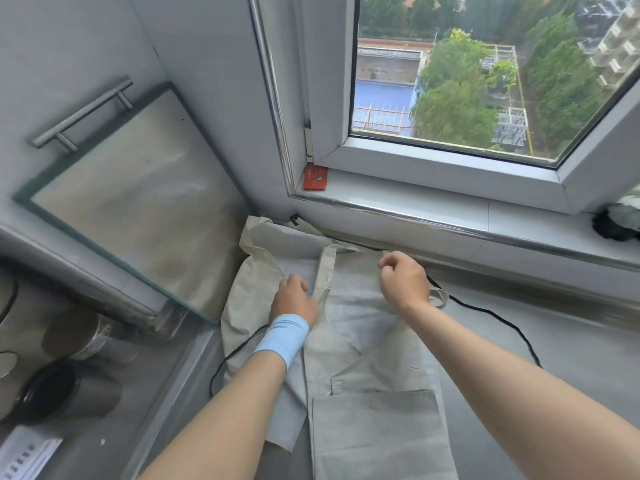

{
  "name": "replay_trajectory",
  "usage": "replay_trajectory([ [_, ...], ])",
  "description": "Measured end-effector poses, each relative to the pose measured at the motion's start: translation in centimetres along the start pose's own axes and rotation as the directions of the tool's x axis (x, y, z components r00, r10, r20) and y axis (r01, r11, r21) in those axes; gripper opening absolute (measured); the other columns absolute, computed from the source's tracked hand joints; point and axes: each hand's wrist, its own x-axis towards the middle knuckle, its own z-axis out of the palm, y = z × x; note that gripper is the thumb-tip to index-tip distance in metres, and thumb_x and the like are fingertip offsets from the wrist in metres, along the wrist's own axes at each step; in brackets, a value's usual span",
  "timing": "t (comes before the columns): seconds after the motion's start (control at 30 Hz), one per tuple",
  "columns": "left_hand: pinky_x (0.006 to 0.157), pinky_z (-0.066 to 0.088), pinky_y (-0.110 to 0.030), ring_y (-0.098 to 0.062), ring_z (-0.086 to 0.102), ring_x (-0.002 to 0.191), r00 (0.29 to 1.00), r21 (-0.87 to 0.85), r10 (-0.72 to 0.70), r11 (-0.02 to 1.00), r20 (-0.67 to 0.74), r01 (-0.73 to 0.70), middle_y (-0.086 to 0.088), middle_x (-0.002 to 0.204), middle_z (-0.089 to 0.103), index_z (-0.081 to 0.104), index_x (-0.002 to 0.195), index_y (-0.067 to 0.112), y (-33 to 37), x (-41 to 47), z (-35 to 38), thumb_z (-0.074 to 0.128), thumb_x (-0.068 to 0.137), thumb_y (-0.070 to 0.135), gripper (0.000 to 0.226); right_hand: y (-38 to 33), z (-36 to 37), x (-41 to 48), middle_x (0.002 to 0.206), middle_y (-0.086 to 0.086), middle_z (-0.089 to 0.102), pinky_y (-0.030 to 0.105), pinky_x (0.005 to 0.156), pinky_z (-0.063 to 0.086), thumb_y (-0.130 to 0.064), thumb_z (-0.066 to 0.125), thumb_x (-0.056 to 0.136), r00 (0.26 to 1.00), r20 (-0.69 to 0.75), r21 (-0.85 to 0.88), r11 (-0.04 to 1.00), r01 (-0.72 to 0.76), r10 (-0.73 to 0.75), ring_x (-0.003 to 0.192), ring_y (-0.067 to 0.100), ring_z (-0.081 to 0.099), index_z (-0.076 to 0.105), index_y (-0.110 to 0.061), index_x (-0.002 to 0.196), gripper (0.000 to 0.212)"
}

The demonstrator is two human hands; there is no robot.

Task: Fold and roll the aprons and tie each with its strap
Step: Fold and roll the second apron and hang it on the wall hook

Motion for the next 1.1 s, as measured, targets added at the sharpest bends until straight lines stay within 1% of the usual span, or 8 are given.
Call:
replay_trajectory([
  [0.2, 0.087, 0.049, -0.032, -0.027, 0.061, 0.098, 0.964, -0.049, 0.205, 0.979, 0.167, -0.200, -0.005, 0.107, 0.066, 0.061, 0.101, 0.019, 6.2, 0.5, 3.7, 0.050, 0.090, 0.018, 0.016, 6.3, -3.5, 0.4, 0.098, 0.001, 0.069, 0.027, 0.073, 0.042, -0.018, 0.051, 0.084, 0.960, 0.098, -0.264, 0.937, -0.229, 0.262, 0.092, 0.027, 0.060, 0.070, -0.024, 0.090, 0.020],
  [0.43, 0.085, 0.046, -0.031, -0.032, 0.061, 0.107, 0.936, 0.066, 0.065, 0.993, 0.346, -0.094, -0.010, 0.117, 0.066, 0.067, 0.112, 0.012, 12.0, 2.5, 7.9, 0.051, 0.090, 0.033, 0.034, 7.8, -2.9, 0.1, 0.068, -0.005, 0.069, 0.028, 0.062, 0.047, -0.048, 0.056, 0.082, 0.945, 0.209, -0.158, 0.962, -0.221, 0.252, 0.072, 0.019, 0.065, 0.069, -0.019, 0.064, 0.036],
  [0.53, 0.077, 0.044, -0.032, -0.035, 0.063, 0.101, 0.921, 0.102, -0.021, 0.995, 0.390, -0.020, -0.014, 0.113, 0.067, 0.064, 0.113, 0.006, 13.4, 3.5, 9.0, 0.049, 0.088, 0.046, 0.050, 7.9, -2.2, 0.6, 0.076, -0.010, 0.071, 0.027, 0.067, 0.052, -0.030, 0.060, 0.074, 0.961, 0.178, -0.123, 0.974, -0.190, 0.210, 0.078, 0.015, 0.066, 0.069, -0.025, 0.073, 0.011],
  [0.63, 0.084, 0.049, -0.033, -0.031, 0.065, 0.101, 0.908, 0.115, -0.059, 0.993, 0.414, 0.012, -0.012, 0.110, 0.068, 0.064, 0.113, 0.007, 14.3, 4.1, 9.5, 0.051, 0.085, 0.057, 0.059, 7.9, -1.9, 1.1, 0.077, -0.014, 0.070, 0.026, 0.067, 0.049, -0.022, 0.057, 0.072, 0.975, 0.219, -0.087, 0.996, -0.024, 0.043, 0.082, 0.010, 0.064, 0.069, -0.032, 0.075, 0.017],
  [0.7, 0.087, 0.051, -0.033, -0.027, 0.067, 0.094, 0.887, 0.160, -0.109, 0.986, 0.449, 0.040, -0.008, 0.102, 0.070, 0.066, 0.107, 0.012, 14.9, 4.0, 9.6, 0.055, 0.078, 0.057, 0.055, 8.2, -1.8, 1.1, 0.073, -0.015, 0.070, 0.027, 0.068, 0.052, -0.026, 0.059, 0.070, 0.965, 0.258, -0.019, 0.998, 0.056, -0.050, 0.075, 0.005, 0.064, 0.071, -0.033, 0.075, 0.015],
  [0.8, 0.086, 0.052, -0.032, -0.024, 0.068, 0.091, 0.903, 0.304, -0.126, 0.953, 0.410, -0.005, -0.003, 0.100, 0.071, 0.066, 0.099, 0.014, 15.1, 3.8, 10.0, 0.057, 0.079, 0.036, 0.031, 9.0, -1.9, 0.8, 0.073, -0.010, 0.068, 0.028, 0.067, 0.050, -0.028, 0.063, 0.074, 0.970, 0.244, 0.159, 0.987, -0.034, -0.006, 0.070, 0.008, 0.062, 0.061, -0.028, 0.076, 0.003],
  [0.9, 0.082, 0.044, -0.031, -0.027, 0.063, 0.103, 0.941, 0.359, -0.113, 0.933, 0.319, -0.010, -0.005, 0.113, 0.066, 0.063, 0.111, 0.013, 15.0, 4.3, 10.5, 0.043, 0.093, 0.033, 0.034, 9.9, -2.5, 0.8, 0.077, -0.009, 0.066, 0.024, 0.068, 0.047, -0.023, 0.062, 0.079, 0.964, 0.260, 0.174, 0.979, -0.107, 0.059, 0.071, 0.009, 0.060, 0.059, -0.027, 0.081, 0.006],
  [1.1, 0.078, 0.049, -0.027, -0.019, 0.063, 0.083, 0.917, 0.472, -0.111, 0.877, 0.382, -0.090, 0.005, 0.090, 0.065, 0.059, 0.088, 0.024, 15.1, 4.2, 10.5, 0.057, 0.071, 0.058, 0.038, 10.2, -2.6, 0.4, 0.083, -0.019, 0.070, 0.015, 0.075, 0.049, -0.006, 0.065, 0.077, 0.894, 0.441, 0.190, 0.982, -0.007, -0.080, 0.074, -0.008, 0.060, 0.068, -0.044, 0.086, 0.039],
])
